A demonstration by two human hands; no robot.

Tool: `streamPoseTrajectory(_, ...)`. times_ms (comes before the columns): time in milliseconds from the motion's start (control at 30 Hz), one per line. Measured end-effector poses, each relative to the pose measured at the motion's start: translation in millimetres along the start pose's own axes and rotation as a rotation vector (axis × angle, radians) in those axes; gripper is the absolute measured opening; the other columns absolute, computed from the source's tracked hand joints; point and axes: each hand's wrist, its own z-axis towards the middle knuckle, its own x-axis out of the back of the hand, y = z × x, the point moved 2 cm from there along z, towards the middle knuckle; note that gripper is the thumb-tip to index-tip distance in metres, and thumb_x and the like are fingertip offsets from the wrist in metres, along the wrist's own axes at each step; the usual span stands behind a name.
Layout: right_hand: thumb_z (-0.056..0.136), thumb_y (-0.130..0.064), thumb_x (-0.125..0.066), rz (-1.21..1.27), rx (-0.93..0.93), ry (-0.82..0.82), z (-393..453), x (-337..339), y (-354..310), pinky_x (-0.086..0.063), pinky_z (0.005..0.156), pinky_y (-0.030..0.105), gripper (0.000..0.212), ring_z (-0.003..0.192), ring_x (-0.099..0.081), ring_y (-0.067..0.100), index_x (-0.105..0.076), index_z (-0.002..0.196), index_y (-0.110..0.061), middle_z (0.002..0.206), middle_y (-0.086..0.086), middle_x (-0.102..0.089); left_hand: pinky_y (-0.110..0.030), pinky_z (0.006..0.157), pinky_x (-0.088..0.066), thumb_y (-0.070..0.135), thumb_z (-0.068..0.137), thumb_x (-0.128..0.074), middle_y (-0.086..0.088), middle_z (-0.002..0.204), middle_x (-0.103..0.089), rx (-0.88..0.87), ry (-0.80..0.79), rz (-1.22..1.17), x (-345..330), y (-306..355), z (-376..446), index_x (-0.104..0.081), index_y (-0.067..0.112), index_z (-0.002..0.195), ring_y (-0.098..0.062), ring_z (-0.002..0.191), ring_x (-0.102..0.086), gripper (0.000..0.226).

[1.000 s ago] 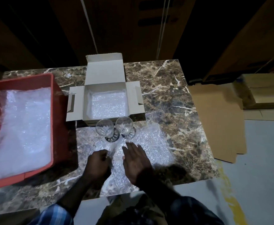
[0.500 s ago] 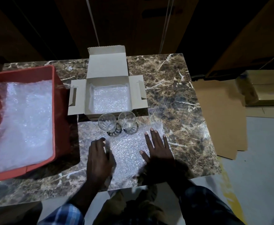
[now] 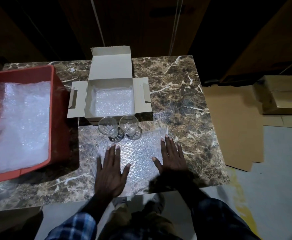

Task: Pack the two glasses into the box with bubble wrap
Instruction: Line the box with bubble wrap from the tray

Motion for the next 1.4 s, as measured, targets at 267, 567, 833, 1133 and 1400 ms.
streamPoseTrajectory(267, 0.103, -0.046, -0.03, 0.095, 0.198, -0.11, -7, 14, -28, -0.011, 0.122, 0.043, 0.068, 0.152, -0.018, 0.028, -0.027, 0.154, -0.001, 0.164, 0.016, -0.017, -0.051, 0.09, -0.046, 0.043, 0.09, -0.068, -0.021, 0.109, -0.065, 0.449, 0.269, -0.385, 41, 3, -14, -0.051, 0.008, 0.133, -0.04, 0.11, -0.051, 0.058)
streamPoseTrajectory(567, 0.102, -0.04, -0.035, 0.108, 0.268, -0.123, -20, 10, -41, -0.022, 0.118, 0.041, 0.061, 0.146, -0.033, 0.031, -0.038, 0.149, -0.001, 0.159, 0.017, -0.031, -0.041, 0.086, -0.045, 0.037, 0.074, -0.085, -0.011, 0.081, -0.066, 0.847, 0.098, -0.584, 35, 13, -3, -0.062, 0.007, 0.104, -0.04, 0.102, -0.062, 0.048)
streamPoseTrajectory(833, 0.095, -0.04, -0.038, 0.03, 0.186, -0.108, -24, 15, -40, -0.019, 0.113, 0.049, 0.059, 0.14, -0.043, 0.034, -0.052, 0.141, -0.007, 0.152, 0.019, -0.042, -0.033, 0.066, -0.037, 0.022, 0.077, -0.082, -0.001, 0.059, -0.056, 0.77, 0.164, -0.551, 52, -2, -2, -0.054, 0.014, 0.064, -0.031, 0.073, -0.06, 0.032)
streamPoseTrajectory(1133, 0.094, -0.051, -0.042, 0.443, -0.078, -0.082, -4, 39, -50, -0.047, 0.099, 0.038, 0.051, 0.112, -0.058, 0.025, -0.07, 0.114, -0.014, 0.118, 0.007, -0.069, -0.031, 0.064, -0.045, 0.012, 0.084, -0.075, -0.012, 0.079, -0.071, 0.321, 0.312, -0.438, 78, 39, -10, -0.069, 0.006, 0.09, -0.026, 0.064, -0.063, 0.01)
streamPoseTrajectory(1400, 0.094, -0.036, -0.065, 1.396, -0.718, -0.396, 29, 61, -57, -0.046, 0.061, 0.031, 0.033, 0.056, -0.057, 0.014, -0.065, 0.07, -0.014, 0.059, -0.003, -0.063, -0.026, 0.075, -0.056, 0.014, 0.09, -0.069, -0.001, 0.101, -0.074, 0.118, 0.19, -0.62, 63, 102, -9, -0.063, 0.013, 0.128, -0.01, 0.081, -0.068, 0.038)
